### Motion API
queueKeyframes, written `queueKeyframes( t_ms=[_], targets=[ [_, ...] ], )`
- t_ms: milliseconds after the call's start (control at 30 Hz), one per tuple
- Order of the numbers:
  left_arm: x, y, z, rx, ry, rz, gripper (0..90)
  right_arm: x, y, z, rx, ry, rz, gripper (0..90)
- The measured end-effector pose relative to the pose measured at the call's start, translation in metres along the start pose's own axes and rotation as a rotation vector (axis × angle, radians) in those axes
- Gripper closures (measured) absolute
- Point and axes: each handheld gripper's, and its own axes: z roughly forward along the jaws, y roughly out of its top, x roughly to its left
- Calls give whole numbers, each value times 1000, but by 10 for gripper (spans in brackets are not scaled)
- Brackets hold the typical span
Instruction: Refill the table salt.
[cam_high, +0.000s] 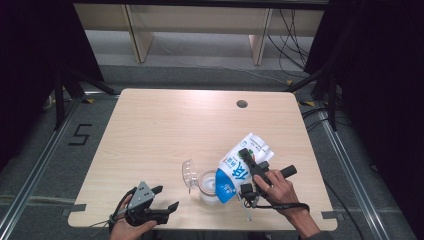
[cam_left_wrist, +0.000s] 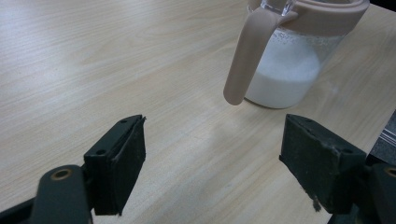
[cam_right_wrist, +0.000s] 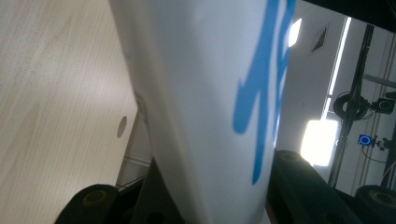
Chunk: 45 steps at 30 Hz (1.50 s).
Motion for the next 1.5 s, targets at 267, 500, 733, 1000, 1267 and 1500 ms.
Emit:
queueKeyframes(
  t_ms=[267,500,733,1000,1267,1500],
  targets=[
    [0,0,0,2,0,2,217,-1,0,0,2,0,-4,745],
    [1,0,0,-1,-5,13,217,-1,0,0,4,8,-1,746],
    [0,0,0,1,1,1,217,0,0,0,1,-4,9,747],
    [0,0,0,0,1,0,217,-4,1,0,-10,-12,-33,748],
    [0,0,0,2,0,3,217,1,1,-1,6,-10,39,749],
    [-1,0,0,-5,-1,-6,217,0,1,-1,7,-9,39,749]
  ],
)
